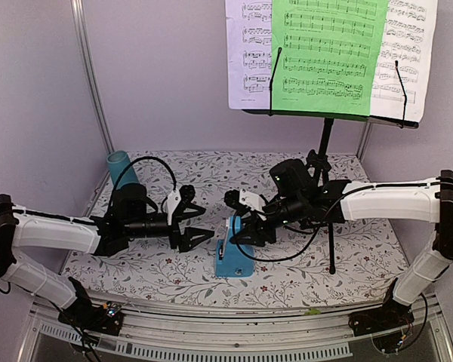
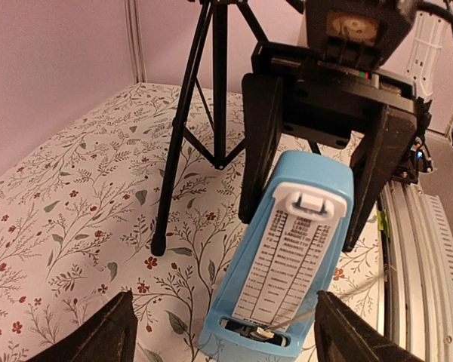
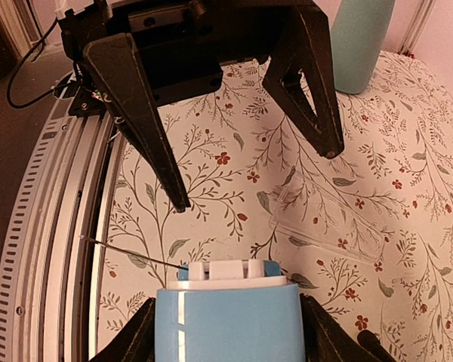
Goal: Set up the instrument practice props
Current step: Move the pendulum of the metronome, then reset both arms
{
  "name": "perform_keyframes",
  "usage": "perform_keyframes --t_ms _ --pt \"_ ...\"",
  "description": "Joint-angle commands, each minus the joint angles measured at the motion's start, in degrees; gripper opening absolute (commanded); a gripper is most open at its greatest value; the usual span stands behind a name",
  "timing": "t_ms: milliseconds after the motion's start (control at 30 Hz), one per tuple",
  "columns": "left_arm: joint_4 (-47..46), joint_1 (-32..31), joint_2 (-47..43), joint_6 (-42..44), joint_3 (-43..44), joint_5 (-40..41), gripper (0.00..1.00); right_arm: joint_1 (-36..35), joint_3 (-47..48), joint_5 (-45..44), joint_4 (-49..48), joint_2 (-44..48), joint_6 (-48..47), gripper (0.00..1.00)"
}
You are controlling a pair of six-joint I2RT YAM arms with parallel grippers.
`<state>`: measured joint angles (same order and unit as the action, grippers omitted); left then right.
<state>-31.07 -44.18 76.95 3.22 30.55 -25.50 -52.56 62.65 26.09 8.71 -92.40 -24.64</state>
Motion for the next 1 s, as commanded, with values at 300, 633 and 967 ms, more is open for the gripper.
perform_keyframes --t_ms 300,633,967 --pt "-0.7 1.1 -2.7 -0.9 0.2 0.5 0.83 -0.1 1.1 -7.7 7.8 -2.2 -1.7 0.60" --pt "0.7 1.2 -3.9 -0.7 1.2 0.3 0.99 -0.2 2.1 -9.3 7.8 -0.6 -0.2 0.92" --pt "1.9 1.3 -5.2 -0.5 2.3 0.4 0.99 -0.2 1.3 -10.6 7.6 3.1 0.3 0.99"
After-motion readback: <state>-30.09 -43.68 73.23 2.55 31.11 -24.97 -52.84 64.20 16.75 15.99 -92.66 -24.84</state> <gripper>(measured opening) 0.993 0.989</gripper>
